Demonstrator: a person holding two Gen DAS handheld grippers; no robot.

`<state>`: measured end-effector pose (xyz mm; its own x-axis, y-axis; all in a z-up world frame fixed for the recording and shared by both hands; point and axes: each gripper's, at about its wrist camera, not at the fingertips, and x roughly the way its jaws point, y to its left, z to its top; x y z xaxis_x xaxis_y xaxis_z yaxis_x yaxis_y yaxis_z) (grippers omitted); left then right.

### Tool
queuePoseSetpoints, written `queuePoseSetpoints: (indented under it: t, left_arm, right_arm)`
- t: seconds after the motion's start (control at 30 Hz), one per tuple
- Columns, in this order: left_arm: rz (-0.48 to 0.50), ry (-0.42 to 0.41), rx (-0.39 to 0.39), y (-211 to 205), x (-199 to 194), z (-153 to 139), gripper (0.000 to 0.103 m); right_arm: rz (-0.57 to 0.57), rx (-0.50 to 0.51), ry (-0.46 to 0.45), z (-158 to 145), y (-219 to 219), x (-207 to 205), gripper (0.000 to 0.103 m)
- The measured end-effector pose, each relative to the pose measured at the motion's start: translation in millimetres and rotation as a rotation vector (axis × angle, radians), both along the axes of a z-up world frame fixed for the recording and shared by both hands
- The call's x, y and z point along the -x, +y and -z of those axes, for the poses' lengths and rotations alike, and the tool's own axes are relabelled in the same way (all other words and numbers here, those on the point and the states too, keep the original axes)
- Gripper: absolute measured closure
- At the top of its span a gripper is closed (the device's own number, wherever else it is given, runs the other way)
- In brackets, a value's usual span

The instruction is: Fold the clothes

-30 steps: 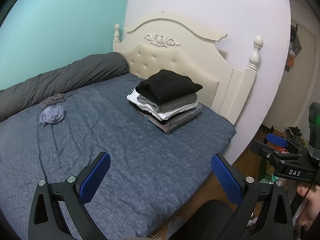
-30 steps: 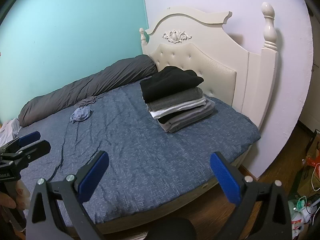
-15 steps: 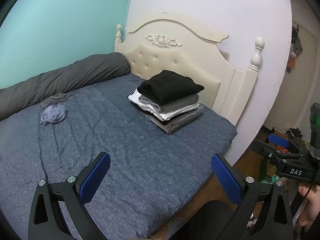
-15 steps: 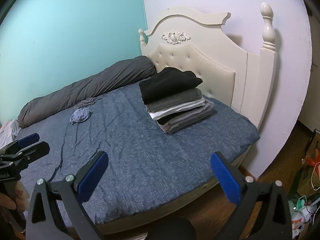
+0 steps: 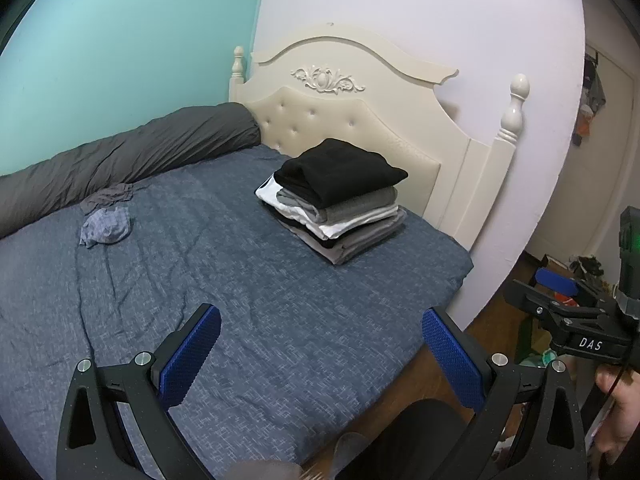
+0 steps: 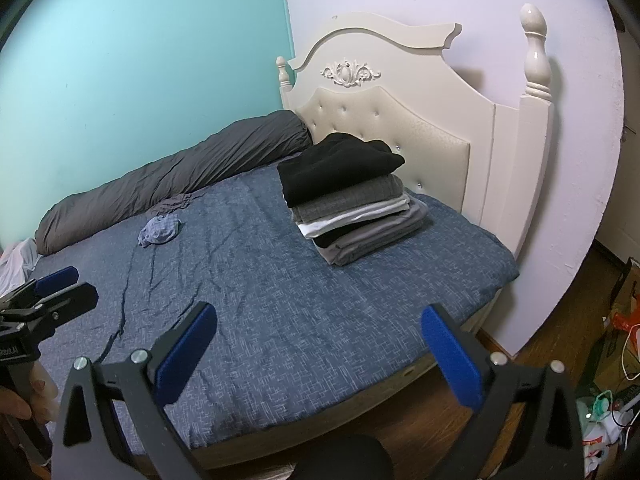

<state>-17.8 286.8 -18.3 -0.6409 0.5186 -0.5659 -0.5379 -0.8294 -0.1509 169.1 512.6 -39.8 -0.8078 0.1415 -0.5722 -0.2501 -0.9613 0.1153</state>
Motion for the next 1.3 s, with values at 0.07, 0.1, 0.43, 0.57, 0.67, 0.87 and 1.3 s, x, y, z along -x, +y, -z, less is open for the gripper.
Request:
queuePoseSetpoints:
  t: [0.07, 0.1, 0.43, 0.57, 0.67, 0.87, 1.3]
  left_arm:
    - [0.004, -0.002, 0.001, 0.9, 0.3, 0.4, 0.000]
    - [0.004, -0.002, 0.001, 0.9, 0.0, 0.6, 0.000]
    - [-0.010, -0.002, -0.004, -1.1, 1.2, 0.8, 0.000]
    - [-0.012, -0.007, -0.007, -1.9, 1.3, 1.0, 0.000]
    - [-0.011, -0.006, -0.007, -1.8, 0.9, 1.4, 0.000]
    - [-0.010, -0.005, -0.007, -1.9, 1.3, 1.2, 0.000]
    - [-0.018, -0.002, -0.016, -5.7, 1.7, -0.5, 0.000]
  right_arm:
    - [0.000, 0.000, 0.000, 0.2, -0.3, -0.4, 0.000]
    - [0.000, 0.000, 0.000, 0.3, -0.4, -0.4, 0.000]
    - [0.001, 0.013, 0.007, -0.1, -0.9, -1.5, 0.000]
    - [-0.002, 0.014, 0.004, 0.1, -0.6, 0.4, 0.000]
    - [-0.006, 0.016, 0.004, 0.0, -1.5, 0.7, 0.000]
    - [-0.003, 0.014, 0.006, -0.7, -1.0, -0.1, 0.000]
    - [-0.001, 0.014, 0.006, -2.2, -0.3, 0.4, 0.000]
